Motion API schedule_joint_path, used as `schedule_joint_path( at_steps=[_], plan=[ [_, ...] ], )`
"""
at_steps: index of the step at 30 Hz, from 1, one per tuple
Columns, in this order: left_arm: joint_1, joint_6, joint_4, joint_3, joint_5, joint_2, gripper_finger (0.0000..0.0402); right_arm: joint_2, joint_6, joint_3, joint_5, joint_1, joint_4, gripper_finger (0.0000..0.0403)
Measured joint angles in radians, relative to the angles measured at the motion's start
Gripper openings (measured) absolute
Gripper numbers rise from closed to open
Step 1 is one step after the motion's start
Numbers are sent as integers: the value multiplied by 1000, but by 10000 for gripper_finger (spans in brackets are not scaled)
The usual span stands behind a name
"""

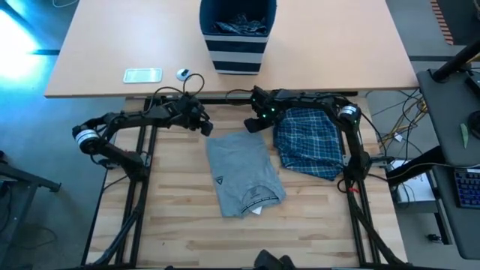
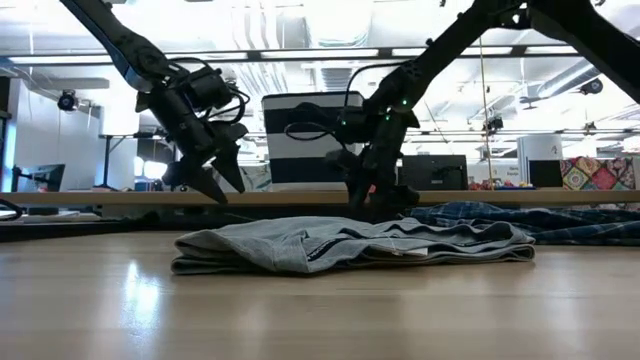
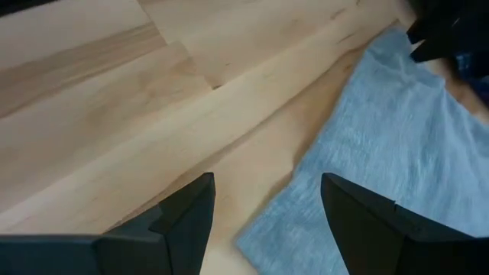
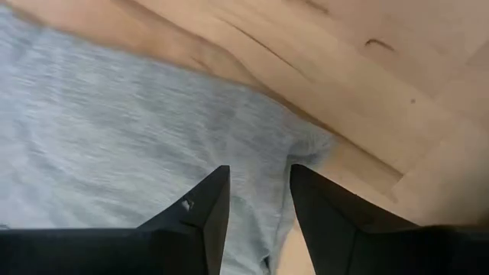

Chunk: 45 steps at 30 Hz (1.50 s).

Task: Fold Laundry from Bin
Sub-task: Fold the gray shirt

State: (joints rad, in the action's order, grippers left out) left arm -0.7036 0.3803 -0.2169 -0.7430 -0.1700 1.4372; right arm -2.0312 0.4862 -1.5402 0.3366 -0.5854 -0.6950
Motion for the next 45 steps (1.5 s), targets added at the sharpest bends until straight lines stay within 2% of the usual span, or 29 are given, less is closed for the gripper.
schedule_joint_path(
  at_steps=[10,13,16,19,25,28,35,38,43,45],
  plan=[
    [-1,29,1,0,-5,0,224,-11,-7,4,-12,1,18,120],
    [-1,29,1,0,-5,0,224,-18,-7,4,-13,3,21,93],
    [0,29,1,0,-5,0,224,-22,-8,0,-13,5,21,47],
    [0,23,0,0,-5,-2,224,-15,-13,-46,-22,6,-57,15],
    [0,22,3,-1,-5,-5,224,15,-120,-274,-143,13,-376,9],
    [0,24,37,-1,3,3,224,-5,-162,-298,-229,-4,-378,9],
    [5,47,145,-1,11,5,224,-132,-224,-260,-296,-14,-410,8],
    [4,47,151,-1,13,-1,224,-108,-226,-313,-308,6,-466,8],
    [4,48,167,-1,14,-8,224,-28,-258,-476,-335,24,-592,8],
    [7,50,196,-1,15,-4,224,-14,-291,-492,-355,17,-594,8]
  ],
)
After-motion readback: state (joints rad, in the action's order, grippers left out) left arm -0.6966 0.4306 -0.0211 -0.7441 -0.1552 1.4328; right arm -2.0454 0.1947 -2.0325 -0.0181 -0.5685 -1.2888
